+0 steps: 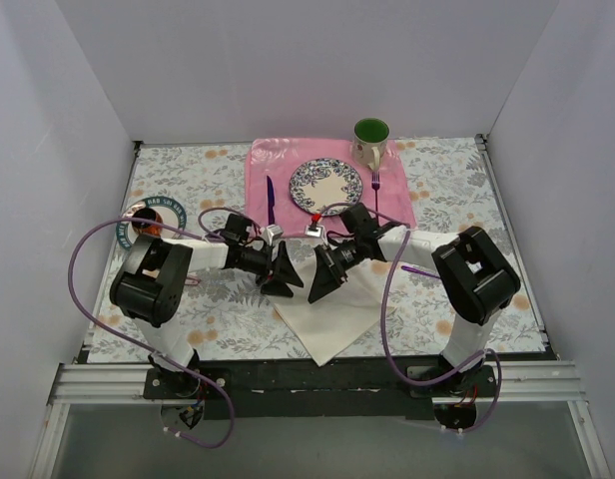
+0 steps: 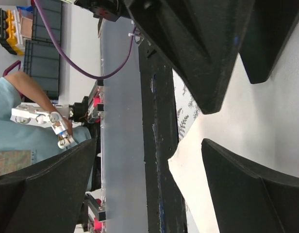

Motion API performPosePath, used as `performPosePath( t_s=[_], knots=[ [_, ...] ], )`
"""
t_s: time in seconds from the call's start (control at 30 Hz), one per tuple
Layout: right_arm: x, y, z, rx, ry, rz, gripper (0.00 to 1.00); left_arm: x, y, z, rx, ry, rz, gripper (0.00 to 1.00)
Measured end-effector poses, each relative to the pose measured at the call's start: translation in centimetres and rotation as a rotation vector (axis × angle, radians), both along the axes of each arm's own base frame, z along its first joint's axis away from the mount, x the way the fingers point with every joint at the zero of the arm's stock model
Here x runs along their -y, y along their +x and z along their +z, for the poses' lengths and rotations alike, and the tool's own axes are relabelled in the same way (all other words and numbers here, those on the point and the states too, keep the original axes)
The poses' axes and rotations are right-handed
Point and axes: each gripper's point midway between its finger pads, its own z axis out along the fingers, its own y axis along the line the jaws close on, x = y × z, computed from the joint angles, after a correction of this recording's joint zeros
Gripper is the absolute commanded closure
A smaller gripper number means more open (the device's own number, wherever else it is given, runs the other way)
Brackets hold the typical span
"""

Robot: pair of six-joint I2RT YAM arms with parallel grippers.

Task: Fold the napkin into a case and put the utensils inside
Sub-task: Smooth out the upper triangle-folded napkin at the center of the board.

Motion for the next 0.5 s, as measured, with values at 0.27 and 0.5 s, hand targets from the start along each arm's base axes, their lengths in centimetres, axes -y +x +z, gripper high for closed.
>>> performPosePath(
  t_s=[0.27, 0.5],
  knots=[
    [-0.9, 0.0, -2.9, -0.043, -0.021, -0.014, 0.01, -0.5, -0.3, -1.8, -0.062, 0.024, 0.012, 0.37],
    [0.4, -0.4, -5.9, -0.079, -0.085, -0.040, 0.01, -0.6, -0.3, -1.9, -0.053, 0.030, 0.011, 0.37]
  ],
)
